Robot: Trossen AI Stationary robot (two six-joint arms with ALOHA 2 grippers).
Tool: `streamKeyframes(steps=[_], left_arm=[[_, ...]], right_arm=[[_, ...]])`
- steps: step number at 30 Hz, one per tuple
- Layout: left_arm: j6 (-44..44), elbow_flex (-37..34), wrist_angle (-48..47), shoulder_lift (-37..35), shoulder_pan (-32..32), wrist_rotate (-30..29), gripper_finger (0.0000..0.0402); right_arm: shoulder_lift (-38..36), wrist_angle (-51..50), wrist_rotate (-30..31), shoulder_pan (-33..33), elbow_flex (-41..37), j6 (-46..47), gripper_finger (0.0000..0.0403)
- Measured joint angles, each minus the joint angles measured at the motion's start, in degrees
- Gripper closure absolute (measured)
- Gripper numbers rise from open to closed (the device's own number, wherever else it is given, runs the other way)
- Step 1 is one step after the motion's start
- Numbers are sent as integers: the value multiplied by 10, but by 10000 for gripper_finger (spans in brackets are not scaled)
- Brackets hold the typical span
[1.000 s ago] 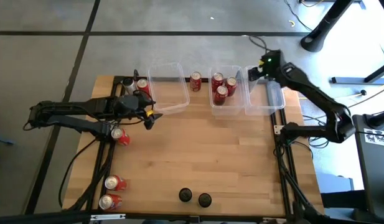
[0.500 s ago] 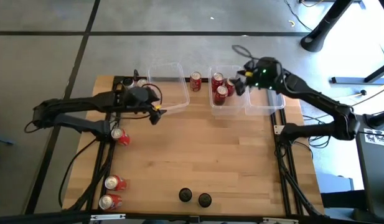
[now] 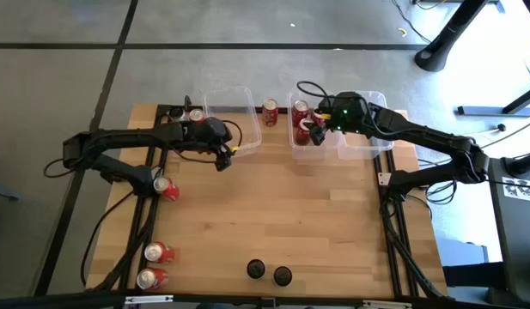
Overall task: Sort soda cans
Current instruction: Adjust the left transparent bin
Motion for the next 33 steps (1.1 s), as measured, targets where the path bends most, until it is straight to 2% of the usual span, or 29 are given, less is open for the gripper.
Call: streamKeyframes(steps=[4,11,12,18,22,26,28,33], left_arm=[[31,0,-1,20,9,1,198],[85,0,-5,16,5,10,371],[88,0,-8,13,5,10,379],[91,0,-48,0,-3,58,363],[97,0,-54,0,-18,99,377],[107,0,-55,0,-27,100,376],[106,0,-54,1,-28,102,355],[108,0,-51,-1,-28,107,260]], right_arm=[[11,2,0,0,0,-6,91],[28,2,-6,0,0,-17,91],[31,2,-10,2,0,-18,91],[45,8,-16,22,0,-21,91],[53,13,-17,32,0,-22,91],[65,20,-18,37,0,-22,91],[70,23,-26,37,0,-22,91],[90,46,-23,37,0,-19,91]])
